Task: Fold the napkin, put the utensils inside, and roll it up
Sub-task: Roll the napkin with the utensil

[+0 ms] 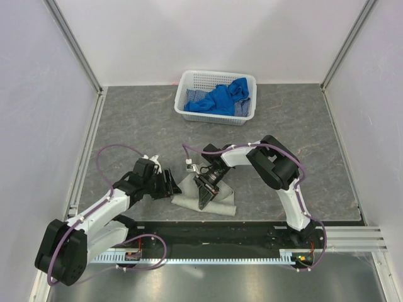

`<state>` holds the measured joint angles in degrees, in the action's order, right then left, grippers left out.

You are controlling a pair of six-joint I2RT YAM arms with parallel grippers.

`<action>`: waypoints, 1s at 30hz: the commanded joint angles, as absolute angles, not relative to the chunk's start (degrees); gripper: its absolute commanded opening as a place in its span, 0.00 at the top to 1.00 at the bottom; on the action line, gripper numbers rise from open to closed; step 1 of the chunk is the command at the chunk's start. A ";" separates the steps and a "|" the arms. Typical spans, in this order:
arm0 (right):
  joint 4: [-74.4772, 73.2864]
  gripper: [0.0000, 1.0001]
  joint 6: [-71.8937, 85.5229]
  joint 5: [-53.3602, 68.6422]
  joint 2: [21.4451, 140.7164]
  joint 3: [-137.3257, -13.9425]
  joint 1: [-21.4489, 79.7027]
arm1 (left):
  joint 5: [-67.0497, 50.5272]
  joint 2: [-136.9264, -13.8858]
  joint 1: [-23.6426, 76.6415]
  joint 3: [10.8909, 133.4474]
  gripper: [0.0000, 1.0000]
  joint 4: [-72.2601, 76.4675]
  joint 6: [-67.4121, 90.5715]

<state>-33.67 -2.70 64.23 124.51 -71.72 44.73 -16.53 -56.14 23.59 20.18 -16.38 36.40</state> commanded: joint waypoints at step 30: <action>-24.82 0.29 -6.32 24.16 101.97 -70.52 51.65 | -18.28 -69.43 26.37 21.44 0.98 -11.42 38.06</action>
<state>-33.32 -2.15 45.67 112.84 -73.93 45.65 -18.17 -66.50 26.11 20.84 -8.16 39.64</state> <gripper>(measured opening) 0.670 0.044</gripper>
